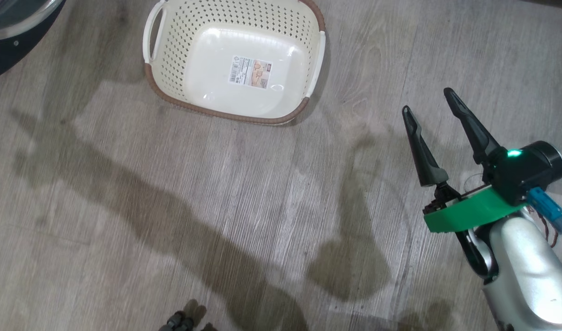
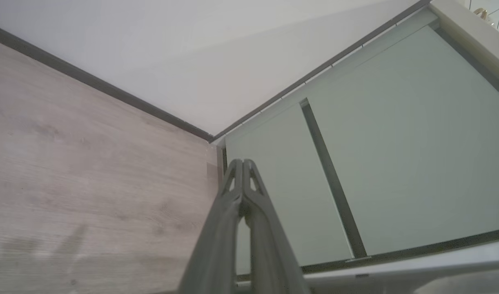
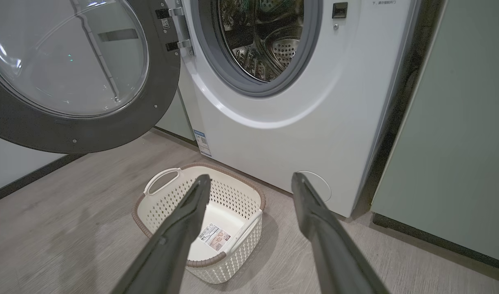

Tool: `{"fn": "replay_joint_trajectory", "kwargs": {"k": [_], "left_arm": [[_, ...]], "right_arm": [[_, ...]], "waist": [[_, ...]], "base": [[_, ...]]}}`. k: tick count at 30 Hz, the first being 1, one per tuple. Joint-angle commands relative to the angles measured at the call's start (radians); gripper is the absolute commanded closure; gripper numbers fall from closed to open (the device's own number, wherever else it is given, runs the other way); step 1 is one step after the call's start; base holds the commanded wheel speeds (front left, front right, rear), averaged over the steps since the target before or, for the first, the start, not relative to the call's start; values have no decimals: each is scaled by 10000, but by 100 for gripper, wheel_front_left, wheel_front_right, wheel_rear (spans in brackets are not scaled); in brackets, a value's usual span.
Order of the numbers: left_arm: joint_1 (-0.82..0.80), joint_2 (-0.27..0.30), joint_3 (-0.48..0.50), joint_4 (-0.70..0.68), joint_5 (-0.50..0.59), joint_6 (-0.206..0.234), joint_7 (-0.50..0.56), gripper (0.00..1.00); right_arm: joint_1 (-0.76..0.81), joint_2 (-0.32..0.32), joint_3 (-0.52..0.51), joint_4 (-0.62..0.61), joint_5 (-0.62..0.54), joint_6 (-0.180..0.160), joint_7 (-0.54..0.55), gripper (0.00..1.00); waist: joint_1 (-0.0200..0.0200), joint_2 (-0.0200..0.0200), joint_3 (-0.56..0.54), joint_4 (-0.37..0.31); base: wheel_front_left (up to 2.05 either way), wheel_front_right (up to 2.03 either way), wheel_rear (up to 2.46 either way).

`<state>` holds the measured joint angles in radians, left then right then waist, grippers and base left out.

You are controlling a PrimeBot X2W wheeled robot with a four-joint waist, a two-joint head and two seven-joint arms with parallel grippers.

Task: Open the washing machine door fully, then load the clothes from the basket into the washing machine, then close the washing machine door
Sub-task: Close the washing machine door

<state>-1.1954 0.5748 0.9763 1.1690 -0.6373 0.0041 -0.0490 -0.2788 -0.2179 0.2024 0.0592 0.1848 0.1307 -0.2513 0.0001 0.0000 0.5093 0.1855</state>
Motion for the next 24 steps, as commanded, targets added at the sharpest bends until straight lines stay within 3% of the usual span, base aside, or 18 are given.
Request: {"fn": "replay_joint_trajectory", "kwargs": {"k": [1,13,21,24], "left_arm": [[11,722,-82,-83,-50,-76,264,100],[-248,516,-51,648,-482,-480,1276,100],[-33,303,-164,930,-729,-891,2904,100],[203,282,-317,953,-619,-935,3013,100]], "right_arm": [[-121,78,215,-253,58,0,-81,0],[-78,205,239,-45,12,0,-100,0],[82,344,264,77,47,0,-103,0],[144,399,290,138,69,0,-103,0]], "waist": [[-1,0,-13,-20],[-1,0,-315,-42],[-1,0,-784,-28],[-1,0,-1013,-20]], "base": [[0,0,0],[0,0,0],[0,0,0],[0,0,0]]}}
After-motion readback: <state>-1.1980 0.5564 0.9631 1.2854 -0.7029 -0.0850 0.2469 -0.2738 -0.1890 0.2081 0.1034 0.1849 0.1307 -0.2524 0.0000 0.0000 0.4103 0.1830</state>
